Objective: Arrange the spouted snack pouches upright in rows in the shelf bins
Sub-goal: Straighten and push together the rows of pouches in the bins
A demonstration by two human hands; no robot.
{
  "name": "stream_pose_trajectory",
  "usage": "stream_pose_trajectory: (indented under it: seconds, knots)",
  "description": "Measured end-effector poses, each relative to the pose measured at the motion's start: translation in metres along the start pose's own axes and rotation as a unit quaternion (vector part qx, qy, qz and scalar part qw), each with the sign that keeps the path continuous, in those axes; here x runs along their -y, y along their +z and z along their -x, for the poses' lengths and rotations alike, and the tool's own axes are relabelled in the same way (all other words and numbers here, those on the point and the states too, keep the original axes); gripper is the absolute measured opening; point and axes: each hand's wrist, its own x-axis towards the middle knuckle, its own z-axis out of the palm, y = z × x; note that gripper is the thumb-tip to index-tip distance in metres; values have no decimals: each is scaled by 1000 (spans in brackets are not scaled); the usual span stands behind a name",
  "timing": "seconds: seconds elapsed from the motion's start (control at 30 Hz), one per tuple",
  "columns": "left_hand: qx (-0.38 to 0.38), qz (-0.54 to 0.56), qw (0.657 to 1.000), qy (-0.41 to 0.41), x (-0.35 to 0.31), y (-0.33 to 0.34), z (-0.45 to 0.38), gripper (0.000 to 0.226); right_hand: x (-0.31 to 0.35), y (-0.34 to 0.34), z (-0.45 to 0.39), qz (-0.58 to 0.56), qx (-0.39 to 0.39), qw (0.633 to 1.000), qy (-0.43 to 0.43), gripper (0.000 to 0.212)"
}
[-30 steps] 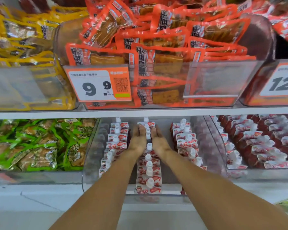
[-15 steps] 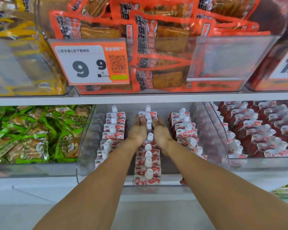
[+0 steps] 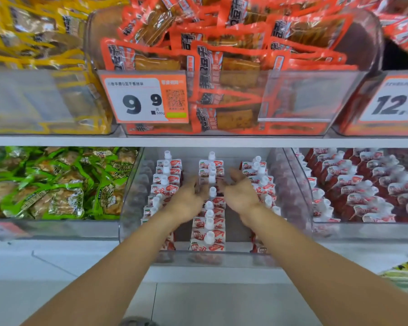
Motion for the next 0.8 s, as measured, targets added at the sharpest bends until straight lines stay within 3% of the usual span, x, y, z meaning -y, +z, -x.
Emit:
stream_pose_trajectory:
  seconds: [0.07,0.13,0.2,0.3,0.47,0.67,0.8]
  knots:
    - [29,-31,999,0,2,-1,22,37,-5,-3,16,22,74,997,13,47]
    - [32,-30,999,0,0,0,31,36,-14,6,24,0,129,991,38,45]
    - [22,-19,1000,-4,-5,2,32,35,-15,10,30,-40,139,988,48,37]
    - [11,10,1000,-2,-6,0,34,30,-11,2,28,-73,151,982,87,51]
    - [98,7,995,-10,5,-11,40,10,3,-21,45,33,234,962,137,44]
    - [174,89,979,-65,2,-17,43,40,5,-27,48,33,269,953,137,67]
    - [213,27,975,-65,5,-22,49,55,9,-36,51,76,314,936,140,82]
